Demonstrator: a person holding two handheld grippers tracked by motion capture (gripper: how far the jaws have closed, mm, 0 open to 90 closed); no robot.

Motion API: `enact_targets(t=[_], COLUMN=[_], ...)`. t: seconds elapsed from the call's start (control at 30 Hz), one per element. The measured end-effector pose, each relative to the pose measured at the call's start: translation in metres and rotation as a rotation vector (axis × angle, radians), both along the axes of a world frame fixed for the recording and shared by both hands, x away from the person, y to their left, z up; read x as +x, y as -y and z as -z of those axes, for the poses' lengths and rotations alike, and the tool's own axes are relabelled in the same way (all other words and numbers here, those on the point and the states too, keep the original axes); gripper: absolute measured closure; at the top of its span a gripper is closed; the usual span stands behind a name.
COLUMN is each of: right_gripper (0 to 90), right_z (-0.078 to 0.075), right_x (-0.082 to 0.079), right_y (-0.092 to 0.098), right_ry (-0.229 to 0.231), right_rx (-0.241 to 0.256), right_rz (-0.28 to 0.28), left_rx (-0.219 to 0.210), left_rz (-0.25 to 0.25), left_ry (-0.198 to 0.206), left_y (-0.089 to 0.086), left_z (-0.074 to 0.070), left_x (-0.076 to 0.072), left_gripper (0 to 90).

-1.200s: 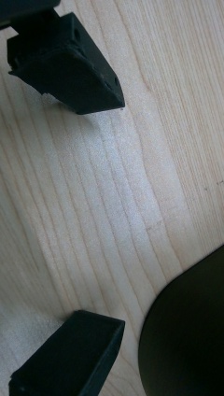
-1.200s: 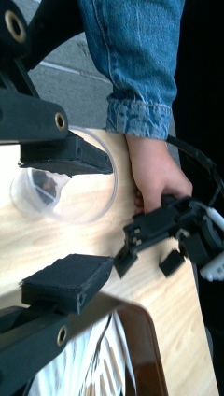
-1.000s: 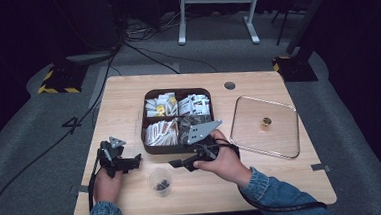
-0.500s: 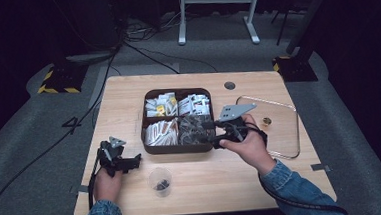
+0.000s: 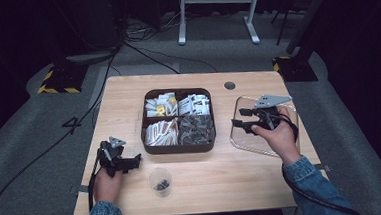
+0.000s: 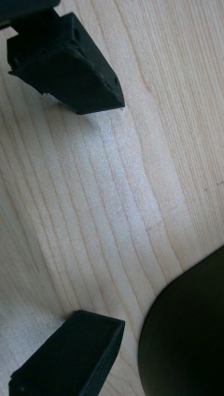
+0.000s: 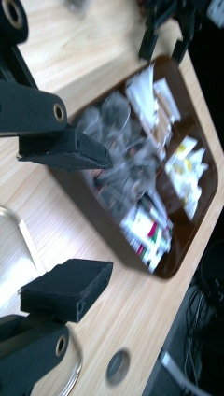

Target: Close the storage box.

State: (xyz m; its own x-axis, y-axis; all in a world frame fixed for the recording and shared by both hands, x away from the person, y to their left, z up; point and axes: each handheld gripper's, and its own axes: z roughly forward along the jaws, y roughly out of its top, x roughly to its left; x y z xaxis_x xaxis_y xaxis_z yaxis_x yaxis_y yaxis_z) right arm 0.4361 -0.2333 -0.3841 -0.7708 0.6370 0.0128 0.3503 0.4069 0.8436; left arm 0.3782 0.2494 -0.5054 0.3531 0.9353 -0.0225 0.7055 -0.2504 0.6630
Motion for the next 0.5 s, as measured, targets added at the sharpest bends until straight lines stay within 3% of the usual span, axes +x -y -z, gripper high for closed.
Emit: enact_targets(t=[0.1,0.5], right_gripper=[42.8,38.9], right_z=[0.004,0.022], right_x=[0.003,0.030], right_y=[0.016,0.055], right_ry=[0.003,-0.022], right_rx=[0.008,-0.054], right_rz=[0.041,0.172], left_rx=[-0.004,-0.005], left_rz=[-0.007,-0.012], left_ry=[-0.003,0.000], left_y=[0.000,0.000], left_z=[0.000,0.000], left_x=[-0.001,-0.002], left_gripper=[0.1,0.1])
